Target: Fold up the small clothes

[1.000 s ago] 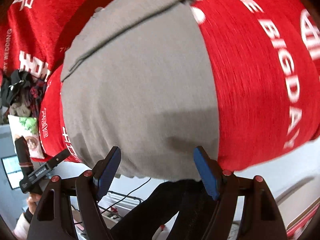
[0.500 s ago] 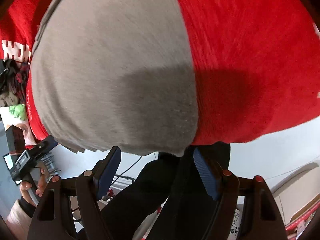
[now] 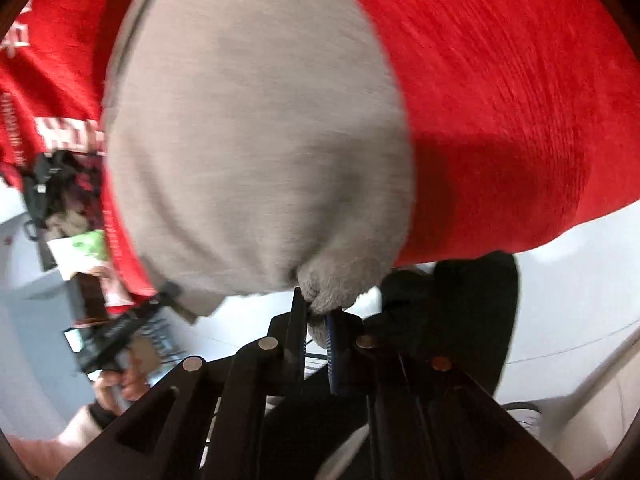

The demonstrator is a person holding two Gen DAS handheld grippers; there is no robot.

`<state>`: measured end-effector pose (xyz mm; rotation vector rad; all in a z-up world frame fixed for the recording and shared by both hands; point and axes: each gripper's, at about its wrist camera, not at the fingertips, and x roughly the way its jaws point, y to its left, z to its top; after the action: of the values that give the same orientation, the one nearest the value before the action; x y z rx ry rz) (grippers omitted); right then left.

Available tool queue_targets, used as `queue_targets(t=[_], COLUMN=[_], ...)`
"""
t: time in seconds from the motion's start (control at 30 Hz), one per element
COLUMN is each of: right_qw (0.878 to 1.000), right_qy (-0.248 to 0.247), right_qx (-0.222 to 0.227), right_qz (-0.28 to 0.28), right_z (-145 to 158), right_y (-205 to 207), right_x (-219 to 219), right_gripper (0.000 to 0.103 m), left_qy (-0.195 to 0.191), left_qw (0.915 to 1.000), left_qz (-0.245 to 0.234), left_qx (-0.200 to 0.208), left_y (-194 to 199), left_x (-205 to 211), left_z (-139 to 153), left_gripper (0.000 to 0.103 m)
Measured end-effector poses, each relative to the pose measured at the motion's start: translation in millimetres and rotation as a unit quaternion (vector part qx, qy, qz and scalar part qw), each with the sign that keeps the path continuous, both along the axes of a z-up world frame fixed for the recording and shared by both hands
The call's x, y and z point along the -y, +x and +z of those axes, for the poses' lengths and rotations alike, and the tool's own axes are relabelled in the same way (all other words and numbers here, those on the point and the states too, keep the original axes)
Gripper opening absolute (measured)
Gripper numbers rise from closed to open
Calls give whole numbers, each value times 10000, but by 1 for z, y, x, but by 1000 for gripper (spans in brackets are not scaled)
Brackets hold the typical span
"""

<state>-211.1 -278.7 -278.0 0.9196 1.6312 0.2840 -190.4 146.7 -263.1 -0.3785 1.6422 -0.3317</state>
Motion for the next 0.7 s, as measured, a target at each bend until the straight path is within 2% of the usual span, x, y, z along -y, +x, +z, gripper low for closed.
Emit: queue_targets(t=[0.13,0.27,0.33,0.53,0.63,0.67,0.7], right_qw=[9980,9914,9876,9816,9818,9817,9818], right_qy=[294,444,511,371,147,100,39], right_qx=[546,1133,1319,1550,1382,1325,1267], right_qz=[-151,-477,-678,-1055,-1296,-1367,-1416], right_z=[42,78,90,88,75,72,70], right_y=[23,59,82,148,174,179,185], right_x=[-5,-2,7,23,41,43,43], right_gripper=[8,8,8,5,5,5,4], left_qy=[-354,-338,-279,41,473,539,553], left_qw=[9985,9947,9926,9853,9793,9790,9791], left_qz=[77,-13,2,447,747,772,766], left_qx=[422,967,1184,1645,1819,1810,1800], left_y=[21,60,93,173,201,206,207], left_x=[-6,-8,-11,-15,-22,-24,-28], left_z=[36,65,74,75,81,81,81], left_gripper=[16,16,16,16,17,20,43])
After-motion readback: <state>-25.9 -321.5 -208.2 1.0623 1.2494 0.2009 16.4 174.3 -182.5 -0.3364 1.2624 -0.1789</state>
